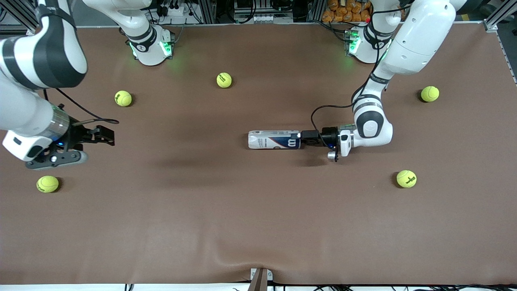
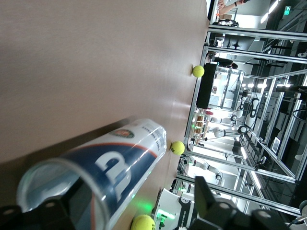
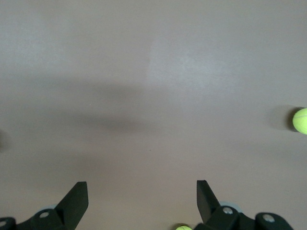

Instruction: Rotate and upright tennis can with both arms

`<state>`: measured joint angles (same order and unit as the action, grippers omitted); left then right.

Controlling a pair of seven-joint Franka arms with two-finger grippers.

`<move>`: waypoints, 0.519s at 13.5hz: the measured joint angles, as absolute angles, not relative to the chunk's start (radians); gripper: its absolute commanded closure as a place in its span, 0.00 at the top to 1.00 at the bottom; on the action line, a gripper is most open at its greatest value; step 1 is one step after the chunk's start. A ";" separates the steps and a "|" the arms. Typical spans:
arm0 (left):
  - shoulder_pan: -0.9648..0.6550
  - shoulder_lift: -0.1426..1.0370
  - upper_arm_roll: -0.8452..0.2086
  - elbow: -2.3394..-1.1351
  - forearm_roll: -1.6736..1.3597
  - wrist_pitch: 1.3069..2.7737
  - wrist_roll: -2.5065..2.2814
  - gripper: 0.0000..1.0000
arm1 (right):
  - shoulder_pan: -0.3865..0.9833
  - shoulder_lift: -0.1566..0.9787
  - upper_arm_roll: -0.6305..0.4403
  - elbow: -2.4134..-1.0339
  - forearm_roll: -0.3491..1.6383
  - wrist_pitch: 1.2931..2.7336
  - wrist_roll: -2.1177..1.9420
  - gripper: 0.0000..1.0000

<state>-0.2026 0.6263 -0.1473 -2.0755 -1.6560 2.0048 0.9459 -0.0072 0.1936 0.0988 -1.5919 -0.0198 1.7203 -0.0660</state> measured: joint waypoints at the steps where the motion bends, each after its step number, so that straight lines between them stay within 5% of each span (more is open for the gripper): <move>1: -0.209 0.632 -0.147 -2.065 -1.658 2.007 0.946 0.00 | -0.013 0.184 0.099 -1.592 -0.020 1.713 -0.066 1.00; 7: -0.207 0.627 -0.144 -2.030 -1.658 2.009 0.897 0.00 | -0.050 0.133 0.098 -1.592 -0.020 1.671 -0.067 1.00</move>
<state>-0.2068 0.6266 -0.1439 -2.0295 -1.6583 2.0093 0.8973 -0.0504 0.1327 0.0984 -1.5919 -0.0195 1.6708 -0.0670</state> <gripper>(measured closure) 0.903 0.000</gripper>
